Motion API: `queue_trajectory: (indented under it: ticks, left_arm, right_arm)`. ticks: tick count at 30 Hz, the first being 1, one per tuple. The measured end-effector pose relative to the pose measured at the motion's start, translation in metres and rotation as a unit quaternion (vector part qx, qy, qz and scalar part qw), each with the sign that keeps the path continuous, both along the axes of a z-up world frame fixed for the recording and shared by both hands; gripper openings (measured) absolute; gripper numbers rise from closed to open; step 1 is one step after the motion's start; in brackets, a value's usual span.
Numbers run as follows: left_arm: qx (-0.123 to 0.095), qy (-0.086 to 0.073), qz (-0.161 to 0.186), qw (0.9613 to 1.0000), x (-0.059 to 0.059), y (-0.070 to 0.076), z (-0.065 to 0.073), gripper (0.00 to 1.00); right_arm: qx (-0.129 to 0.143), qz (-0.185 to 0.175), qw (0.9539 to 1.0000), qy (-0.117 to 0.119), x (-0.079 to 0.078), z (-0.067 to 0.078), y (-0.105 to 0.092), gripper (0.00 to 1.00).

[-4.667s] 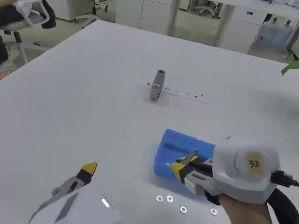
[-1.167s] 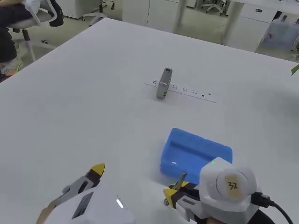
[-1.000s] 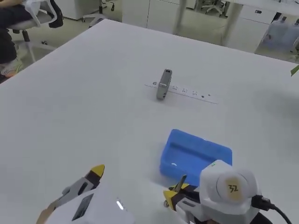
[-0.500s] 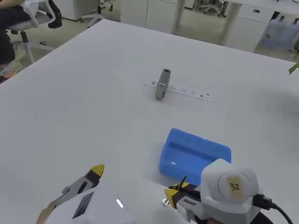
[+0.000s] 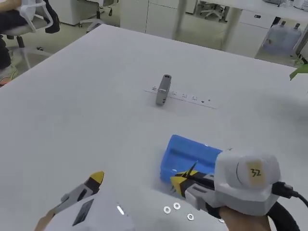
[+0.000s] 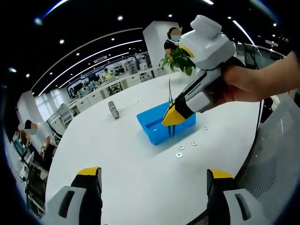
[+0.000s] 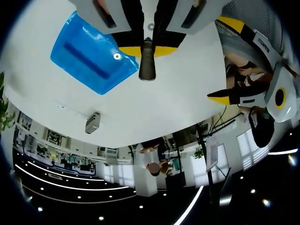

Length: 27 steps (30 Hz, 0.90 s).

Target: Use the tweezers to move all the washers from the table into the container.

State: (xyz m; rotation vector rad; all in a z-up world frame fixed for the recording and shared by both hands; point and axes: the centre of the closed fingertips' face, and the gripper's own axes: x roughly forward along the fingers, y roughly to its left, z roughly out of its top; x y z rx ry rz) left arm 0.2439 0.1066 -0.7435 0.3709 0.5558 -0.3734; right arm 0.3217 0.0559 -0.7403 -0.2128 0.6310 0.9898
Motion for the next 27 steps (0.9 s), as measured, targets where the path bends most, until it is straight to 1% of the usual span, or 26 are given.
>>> queue_trajectory:
  ticks: [3,5,6,7,8,9,10,11,12,13,14,15,16,17,18,19,20,21,22,23,25,26,27]
  left_arm:
    - [0.0,0.0,0.002,1.0,0.0,0.001,0.0,0.95]
    - [0.001,0.001,0.002,1.0,0.0,0.001,0.0,0.95]
    - [0.001,-0.002,0.002,1.0,0.0,0.001,0.001,0.94]
    - [-0.005,-0.016,0.002,0.9999,0.001,0.001,0.007,0.91]
    - [-0.011,-0.02,0.002,0.9997,0.002,0.001,0.01,0.86]
    - [-0.018,-0.02,0.001,0.9996,0.002,0.0,0.012,0.83]
    - [-0.047,-0.021,0.0,0.9987,0.002,-0.005,0.017,0.8]
    - [-0.062,-0.024,-0.002,0.9978,0.003,-0.007,0.02,0.76]
    - [-0.082,-0.029,-0.007,0.9962,0.004,-0.011,0.028,0.71]
    - [-0.092,-0.029,-0.012,0.9953,0.004,-0.014,0.031,0.66]
    - [-0.089,-0.029,-0.02,0.9954,0.006,-0.015,0.036,0.58]
    - [-0.093,-0.032,-0.019,0.995,0.009,-0.016,0.041,0.52]
    - [-0.102,-0.036,-0.023,0.9938,0.012,-0.019,0.046,0.48]
    - [-0.124,-0.035,-0.036,0.991,0.015,-0.028,0.052,0.45]
    - [-0.136,-0.03,-0.041,0.9894,0.017,-0.032,0.055,0.43]
    - [-0.157,-0.015,-0.053,0.9861,0.018,-0.039,0.057,0.4]
    - [-0.167,-0.002,-0.061,0.9841,0.019,-0.044,0.057,0.34]
    - [-0.172,0.0,-0.063,0.9831,0.021,-0.046,0.059,0.29]
    - [-0.178,-0.006,-0.07,0.9816,0.026,-0.049,0.063,0.25]
    - [-0.18,-0.006,-0.074,0.9809,0.028,-0.051,0.064,0.2]
    - [-0.176,-0.015,-0.092,0.9799,0.033,-0.058,0.067,0.15]
    - [-0.175,-0.012,-0.105,0.9789,0.034,-0.063,0.067,0.15]
    - [-0.178,-0.002,-0.117,0.977,0.033,-0.068,0.066,0.15]
  right_arm:
    - [-0.007,0.002,0.9999,0.007,-0.005,-0.008,-0.001,0.02]
    - [-0.007,-0.001,0.9999,0.012,-0.009,-0.011,-0.002,0.02]
    - [-0.008,-0.001,0.9999,0.014,-0.011,-0.012,-0.003,0.02]
    - [-0.009,-0.001,0.9999,0.015,-0.013,-0.013,-0.003,0.02]
    - [-0.009,-0.001,0.9998,0.015,-0.014,-0.013,-0.003,0.02]
    - [-0.01,-0.001,0.9998,0.015,-0.015,-0.013,-0.004,0.02]
    - [-0.007,-0.003,0.9998,0.018,-0.018,-0.013,-0.004,0.02]
    - [-0.006,-0.003,0.9998,0.019,-0.02,-0.013,-0.004,0.02]
    - [-0.005,-0.002,0.9998,0.019,-0.023,-0.013,-0.004,0.02]
    - [-0.007,0.0,0.9998,0.017,-0.025,-0.013,-0.004,0.02]
    - [-0.011,0.003,0.9999,0.013,-0.028,-0.013,-0.005,0.02]
    - [-0.012,0.005,0.9999,0.01,-0.029,-0.014,-0.005,0.02]
    - [-0.013,0.006,0.9998,0.01,-0.031,-0.014,-0.005,0.02]
    - [-0.013,0.008,0.9998,0.011,-0.033,-0.014,-0.005,0.02]
    - [-0.013,0.008,0.9998,0.011,-0.035,-0.014,-0.006,0.02]
    - [-0.013,0.008,0.9998,0.01,-0.035,-0.014,-0.006,0.02]
    - [-0.012,0.009,0.9998,0.009,-0.036,-0.013,-0.006,0.02]
    - [-0.012,0.009,0.9999,0.007,-0.037,-0.013,-0.006,0.02]
    - [-0.013,0.009,0.9999,0.005,-0.037,-0.012,-0.006,0.02]
    - [-0.014,0.009,0.9999,0.002,-0.038,-0.012,-0.006,0.02]
    - [-0.016,0.009,0.9998,-0.003,-0.039,-0.011,-0.006,0.02]
    - [-0.018,0.01,0.9998,-0.005,-0.04,-0.011,-0.006,0.02]
    - [-0.019,0.009,0.9998,-0.006,-0.04,-0.012,-0.006,0.02]
